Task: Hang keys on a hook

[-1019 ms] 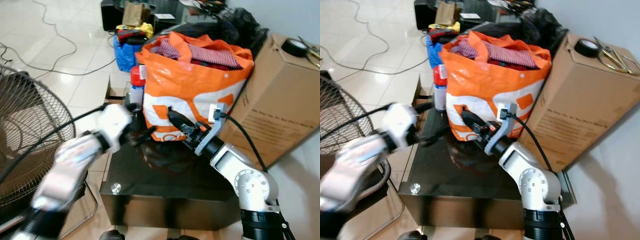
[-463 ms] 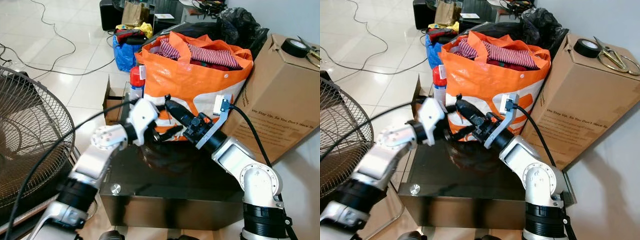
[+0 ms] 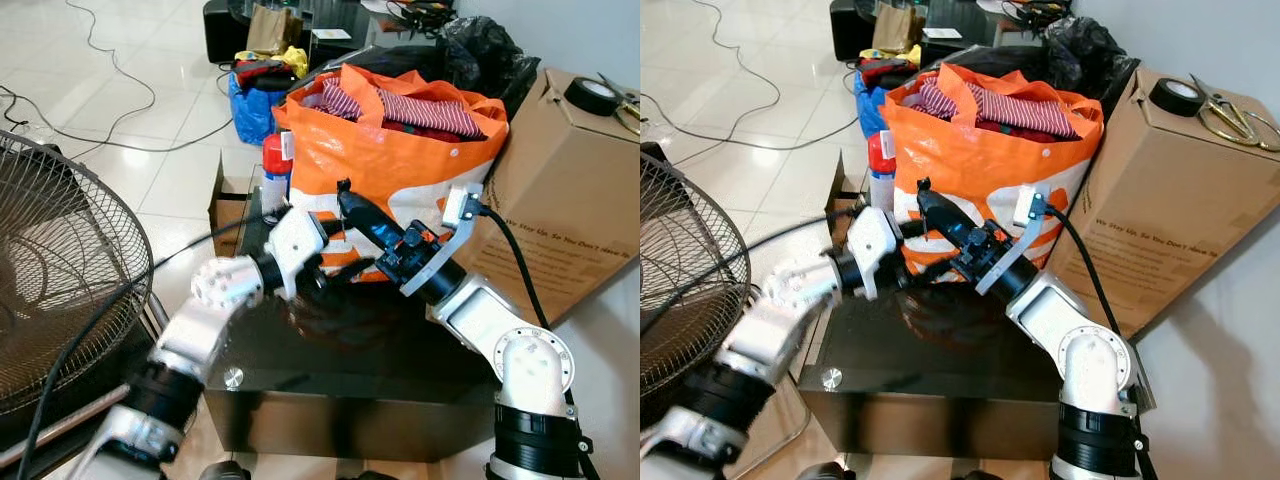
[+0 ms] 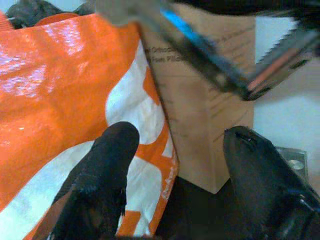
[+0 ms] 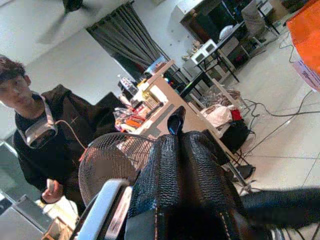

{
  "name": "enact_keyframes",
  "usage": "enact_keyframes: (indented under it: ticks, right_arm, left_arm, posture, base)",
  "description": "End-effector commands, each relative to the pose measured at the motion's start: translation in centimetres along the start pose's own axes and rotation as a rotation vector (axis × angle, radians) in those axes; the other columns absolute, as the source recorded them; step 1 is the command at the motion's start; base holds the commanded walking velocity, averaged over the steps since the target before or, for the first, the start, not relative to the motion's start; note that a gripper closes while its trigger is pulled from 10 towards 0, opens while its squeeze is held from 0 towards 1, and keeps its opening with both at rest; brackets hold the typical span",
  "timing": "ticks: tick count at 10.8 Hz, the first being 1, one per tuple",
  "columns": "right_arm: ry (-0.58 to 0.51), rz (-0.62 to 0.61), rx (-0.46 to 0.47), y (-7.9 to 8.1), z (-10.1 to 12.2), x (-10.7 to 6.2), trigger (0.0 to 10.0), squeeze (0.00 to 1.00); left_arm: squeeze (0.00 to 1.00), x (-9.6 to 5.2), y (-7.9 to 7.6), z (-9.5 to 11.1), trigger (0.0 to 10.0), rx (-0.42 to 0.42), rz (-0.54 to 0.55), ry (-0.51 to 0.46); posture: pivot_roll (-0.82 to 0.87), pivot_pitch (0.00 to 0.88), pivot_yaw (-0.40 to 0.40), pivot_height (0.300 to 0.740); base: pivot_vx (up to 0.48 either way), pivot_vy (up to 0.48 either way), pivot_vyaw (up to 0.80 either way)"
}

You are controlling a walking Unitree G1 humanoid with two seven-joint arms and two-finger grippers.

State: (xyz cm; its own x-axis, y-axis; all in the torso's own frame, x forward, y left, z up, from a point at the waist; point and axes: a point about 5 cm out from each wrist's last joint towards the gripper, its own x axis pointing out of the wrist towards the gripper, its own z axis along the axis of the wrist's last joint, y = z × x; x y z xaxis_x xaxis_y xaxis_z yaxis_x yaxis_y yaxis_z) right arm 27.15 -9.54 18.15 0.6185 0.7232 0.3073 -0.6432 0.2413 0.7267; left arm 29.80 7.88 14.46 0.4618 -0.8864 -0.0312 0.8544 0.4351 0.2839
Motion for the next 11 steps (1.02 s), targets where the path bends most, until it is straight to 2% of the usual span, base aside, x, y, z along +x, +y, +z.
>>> enact_keyframes:
  ticks: [1,4,7,8,9,10,11]
  right_arm:
    - [-0.005,0.020,-0.008,0.1,0.7,-0.2,0.0,0.00]
    - [0.013,0.023,0.000,-0.1,0.8,-0.5,0.0,0.00]
    - [0.015,0.026,0.002,-0.3,1.0,-0.8,0.0,0.00]
    - [0.015,0.029,0.001,-0.3,1.1,-0.8,0.0,0.00]
    - [0.018,0.042,-0.002,-0.2,1.2,-0.9,0.0,0.00]
    - [0.020,0.043,-0.003,-0.2,1.2,-0.9,0.0,0.00]
    - [0.021,0.043,-0.007,-0.2,1.3,-0.9,0.0,0.00]
  left_arm:
    - [0.00,0.5,-0.7,0.9,10.0,0.031,-0.035,-0.047]
    - [0.00,0.1,-1.1,2.0,10.0,0.012,0.031,-0.140]
    - [0.00,-0.3,-0.6,2.6,10.0,-0.044,0.166,-0.214]
    - [0.00,-0.3,-0.6,2.7,5.4,-0.059,0.177,-0.217]
    - [0.00,-0.2,-0.5,2.6,1.3,-0.089,0.180,-0.214]
    - [0.00,-0.1,-0.5,2.6,0.2,-0.091,0.173,-0.211]
    - [0.00,0.1,-0.5,2.6,0.0,-0.091,0.165,-0.211]
  posture:
    - [-0.02,0.000,-0.104,0.740]
    - [-0.02,0.000,-0.111,0.740]
    - [-0.02,0.000,-0.119,0.740]
    - [-0.02,0.000,-0.121,0.740]
    - [-0.02,0.000,-0.124,0.740]
    - [-0.02,0.000,-0.125,0.740]
    - [-0.02,0.000,-0.126,0.740]
  base:
    - [0.000,0.000,0.00]
    - [0.000,0.000,0.00]
    - [0.000,0.000,0.00]
    - [0.000,0.000,0.00]
    - [0.000,0.000,0.00]
    - [0.000,0.000,0.00]
    - [0.000,0.000,0.00]
